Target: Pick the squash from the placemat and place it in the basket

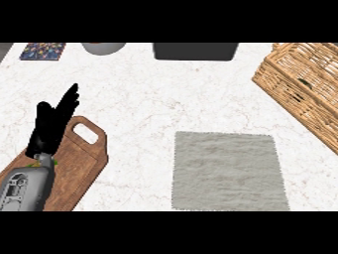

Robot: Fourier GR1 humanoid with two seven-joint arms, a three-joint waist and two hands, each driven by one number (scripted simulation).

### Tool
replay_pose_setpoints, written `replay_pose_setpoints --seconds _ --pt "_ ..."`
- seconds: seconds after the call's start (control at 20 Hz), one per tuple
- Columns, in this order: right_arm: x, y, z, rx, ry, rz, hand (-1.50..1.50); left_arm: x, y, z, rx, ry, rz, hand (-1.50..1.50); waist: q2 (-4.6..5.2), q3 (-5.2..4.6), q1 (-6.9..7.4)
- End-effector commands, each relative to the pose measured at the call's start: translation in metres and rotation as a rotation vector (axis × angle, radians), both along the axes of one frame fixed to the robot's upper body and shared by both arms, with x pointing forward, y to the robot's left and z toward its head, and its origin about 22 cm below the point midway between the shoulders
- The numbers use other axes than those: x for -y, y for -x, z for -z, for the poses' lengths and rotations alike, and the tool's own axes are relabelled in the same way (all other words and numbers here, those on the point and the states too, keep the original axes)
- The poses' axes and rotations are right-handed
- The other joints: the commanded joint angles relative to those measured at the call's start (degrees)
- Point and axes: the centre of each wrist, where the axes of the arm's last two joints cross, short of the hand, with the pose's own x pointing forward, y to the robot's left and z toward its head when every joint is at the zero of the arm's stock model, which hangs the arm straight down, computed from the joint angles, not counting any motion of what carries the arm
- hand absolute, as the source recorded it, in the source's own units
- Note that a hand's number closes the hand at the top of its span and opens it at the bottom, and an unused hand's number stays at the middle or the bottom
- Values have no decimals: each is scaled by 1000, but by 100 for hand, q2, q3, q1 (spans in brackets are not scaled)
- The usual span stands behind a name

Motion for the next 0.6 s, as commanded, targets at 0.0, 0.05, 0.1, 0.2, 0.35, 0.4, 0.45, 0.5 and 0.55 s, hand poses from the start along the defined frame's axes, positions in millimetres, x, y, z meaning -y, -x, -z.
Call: replay_pose_setpoints --seconds 0.0,0.05,0.1,0.2,0.35,0.4,0.45,0.5,0.55 --pt "27 15 -18 27 -110 91 -150 12 -9 3 3 9 -4 0 9 -1 -34" --pt "41 23 -24 39 -119 138 -150 8 -4 1 -10 3 8 0 34 5 60" --pt "48 29 -34 1 -98 174 -150 -1 -4 -6 -8 7 19 0 26 4 74" --pt "75 52 -32 16 -221 192 -150 -1 -5 -9 1 4 10 0 32 11 51" --pt "106 85 -32 -14 -203 224 -150 5 5 -3 12 4 27 0 63 22 139" --pt "108 87 -12 -5 -227 235 -150 6 -3 -3 19 0 17 0 78 23 85" --pt "116 97 -15 -35 -184 230 -150 14 0 1 34 12 19 0 111 32 132" --pt "127 111 -26 -9 -205 224 -150 15 -2 -7 19 7 12 0 88 37 101" --pt "133 120 -17 5 -218 235 -150 -2 3 0 12 -10 2 0 105 40 101"
